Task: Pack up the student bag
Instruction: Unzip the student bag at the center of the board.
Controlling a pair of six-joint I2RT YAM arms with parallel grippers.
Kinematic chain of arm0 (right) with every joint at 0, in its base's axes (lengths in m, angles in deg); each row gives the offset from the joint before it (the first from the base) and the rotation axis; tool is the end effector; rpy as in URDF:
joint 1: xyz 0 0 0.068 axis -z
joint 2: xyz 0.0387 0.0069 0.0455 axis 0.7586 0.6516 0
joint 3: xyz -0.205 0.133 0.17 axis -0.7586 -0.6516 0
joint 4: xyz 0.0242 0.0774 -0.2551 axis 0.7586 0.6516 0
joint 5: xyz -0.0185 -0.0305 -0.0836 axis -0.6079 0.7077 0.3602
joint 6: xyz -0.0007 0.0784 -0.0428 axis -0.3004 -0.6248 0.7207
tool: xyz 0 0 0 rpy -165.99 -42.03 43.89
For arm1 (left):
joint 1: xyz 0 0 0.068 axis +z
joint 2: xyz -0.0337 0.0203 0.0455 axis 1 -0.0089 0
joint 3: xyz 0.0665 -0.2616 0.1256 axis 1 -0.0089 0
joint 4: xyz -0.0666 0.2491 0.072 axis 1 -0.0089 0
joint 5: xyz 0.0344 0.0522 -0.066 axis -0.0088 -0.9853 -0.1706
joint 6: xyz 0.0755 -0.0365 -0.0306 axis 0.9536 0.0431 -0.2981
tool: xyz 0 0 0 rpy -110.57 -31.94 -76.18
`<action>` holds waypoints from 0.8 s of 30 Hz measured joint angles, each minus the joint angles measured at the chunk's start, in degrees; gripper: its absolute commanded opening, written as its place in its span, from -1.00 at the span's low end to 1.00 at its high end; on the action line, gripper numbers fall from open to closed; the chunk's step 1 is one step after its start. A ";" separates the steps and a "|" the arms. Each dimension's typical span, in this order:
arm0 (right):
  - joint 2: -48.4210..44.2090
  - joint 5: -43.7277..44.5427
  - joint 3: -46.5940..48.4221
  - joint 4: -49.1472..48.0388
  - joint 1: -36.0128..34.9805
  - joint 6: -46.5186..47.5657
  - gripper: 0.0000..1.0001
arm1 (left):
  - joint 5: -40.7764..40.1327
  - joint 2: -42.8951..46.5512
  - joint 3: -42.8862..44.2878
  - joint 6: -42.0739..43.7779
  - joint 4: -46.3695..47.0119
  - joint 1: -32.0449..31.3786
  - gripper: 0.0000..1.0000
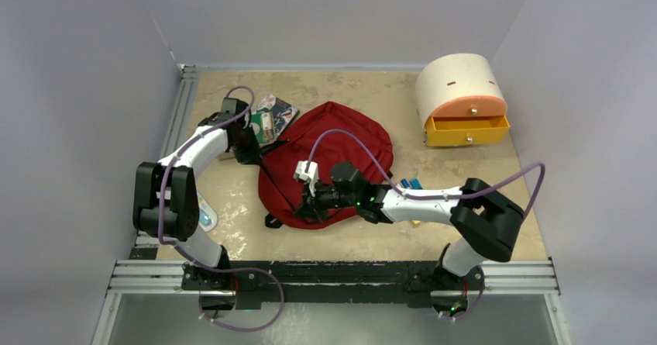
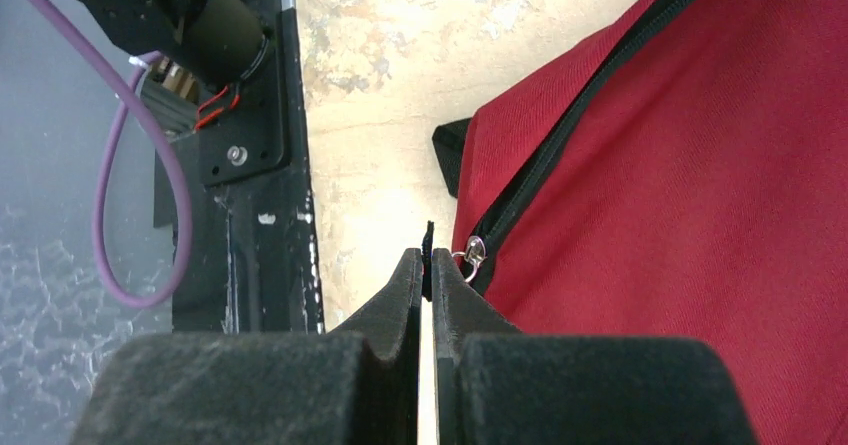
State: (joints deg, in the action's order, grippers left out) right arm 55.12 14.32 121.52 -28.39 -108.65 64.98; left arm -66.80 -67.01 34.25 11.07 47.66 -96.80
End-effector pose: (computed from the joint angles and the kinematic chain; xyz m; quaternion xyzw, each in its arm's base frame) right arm 0.1661 0.3458 0.2205 -0.4514 0.6508 0.4716 0.3877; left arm 0.3418 -0.0518 0.1898 -0.2058 0.9538 -0.1182 0.1845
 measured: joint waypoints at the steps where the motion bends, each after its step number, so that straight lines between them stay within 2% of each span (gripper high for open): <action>1: -1.05 0.02 -0.28 1.51 0.00 0.85 -1.00 | 0.09 -0.15 0.00 0.13 0.00 0.17 -1.00; 9: -6.08 -0.76 -0.94 9.94 0.00 4.76 -1.00 | 0.96 -0.61 0.11 0.61 0.00 1.55 -1.00; 10: -6.40 -0.98 -0.94 10.56 0.00 4.79 -1.00 | 1.18 -0.61 0.11 0.63 0.00 1.70 -0.92; 13: -7.15 -1.01 -0.94 11.54 -0.04 3.67 -1.00 | 1.97 -0.42 0.09 0.55 0.20 2.10 -0.33; 15: -7.13 -0.94 -0.94 11.45 -0.04 1.88 -1.00 | 2.56 1.07 -0.63 0.63 1.92 2.36 -0.06; 18: -6.05 0.04 -0.44 11.41 -0.22 -1.29 -1.00 | 3.87 6.60 -2.80 -0.26 3.91 3.17 0.07; 24: -0.79 1.86 3.41 9.18 -0.31 -7.39 -1.00 | 5.99 24.92 -8.02 -4.59 2.12 3.43 0.08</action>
State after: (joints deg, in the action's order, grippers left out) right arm 54.33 16.17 124.93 -19.21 -108.95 57.59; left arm -60.82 -42.09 26.23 6.48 49.78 -93.37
